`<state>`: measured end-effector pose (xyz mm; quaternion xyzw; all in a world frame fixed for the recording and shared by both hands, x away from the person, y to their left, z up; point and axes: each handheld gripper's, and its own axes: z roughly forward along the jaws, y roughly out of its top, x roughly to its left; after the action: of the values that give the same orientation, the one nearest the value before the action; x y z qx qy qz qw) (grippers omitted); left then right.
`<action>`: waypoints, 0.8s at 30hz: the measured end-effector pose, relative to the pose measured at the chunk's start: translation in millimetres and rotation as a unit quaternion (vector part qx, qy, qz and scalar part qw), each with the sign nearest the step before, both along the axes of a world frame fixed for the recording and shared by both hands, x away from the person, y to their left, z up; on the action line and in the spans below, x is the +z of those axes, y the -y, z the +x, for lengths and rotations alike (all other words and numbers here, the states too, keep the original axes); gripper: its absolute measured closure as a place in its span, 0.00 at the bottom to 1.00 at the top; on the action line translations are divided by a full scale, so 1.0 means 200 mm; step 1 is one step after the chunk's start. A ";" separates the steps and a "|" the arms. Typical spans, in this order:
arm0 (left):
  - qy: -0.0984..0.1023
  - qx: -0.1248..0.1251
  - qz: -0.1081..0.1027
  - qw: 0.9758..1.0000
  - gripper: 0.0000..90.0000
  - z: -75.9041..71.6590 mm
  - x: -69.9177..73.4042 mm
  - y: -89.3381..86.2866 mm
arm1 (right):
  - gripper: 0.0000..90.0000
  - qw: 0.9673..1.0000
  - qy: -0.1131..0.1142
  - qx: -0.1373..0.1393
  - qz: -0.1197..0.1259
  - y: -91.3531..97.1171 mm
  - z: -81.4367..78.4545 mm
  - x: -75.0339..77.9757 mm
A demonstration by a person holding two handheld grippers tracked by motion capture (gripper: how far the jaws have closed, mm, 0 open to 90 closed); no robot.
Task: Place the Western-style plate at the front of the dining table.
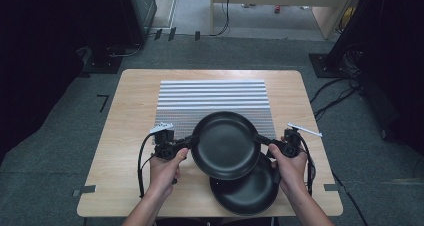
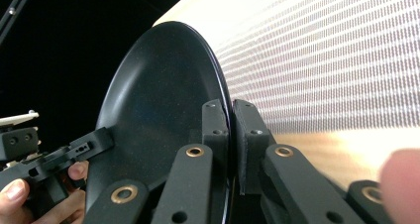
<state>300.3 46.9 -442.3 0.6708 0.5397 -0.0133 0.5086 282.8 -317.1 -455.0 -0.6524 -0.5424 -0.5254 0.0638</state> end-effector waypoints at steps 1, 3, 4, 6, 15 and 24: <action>0.000 0.002 0.001 1.000 0.88 0.02 0.00 0.00 | 0.95 1.000 -0.001 0.000 -0.001 0.00 0.03 0.00; -0.002 0.006 0.000 1.000 0.88 0.07 0.01 -0.01 | 0.95 1.000 -0.002 0.001 -0.001 -0.01 0.08 0.01; -0.004 0.009 0.001 1.000 0.88 0.09 0.01 -0.01 | 0.95 1.000 -0.003 0.001 -0.002 -0.01 0.10 0.01; -0.006 0.012 0.001 1.000 0.88 0.14 0.01 -0.01 | 0.95 1.000 -0.004 0.000 -0.003 -0.02 0.15 0.01; -0.015 0.028 0.002 0.999 0.88 0.32 0.01 -0.01 | 0.95 1.000 -0.010 -0.016 -0.003 -0.04 0.36 0.01; -0.039 0.051 -0.002 0.998 0.88 0.47 -0.05 -0.04 | 0.95 0.999 -0.020 -0.022 -0.010 -0.10 0.53 -0.03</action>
<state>393.7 54.6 -453.1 0.6401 0.5930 -0.0144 0.4882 388.4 -298.0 -460.9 -0.6754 -0.5318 -0.5078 0.0564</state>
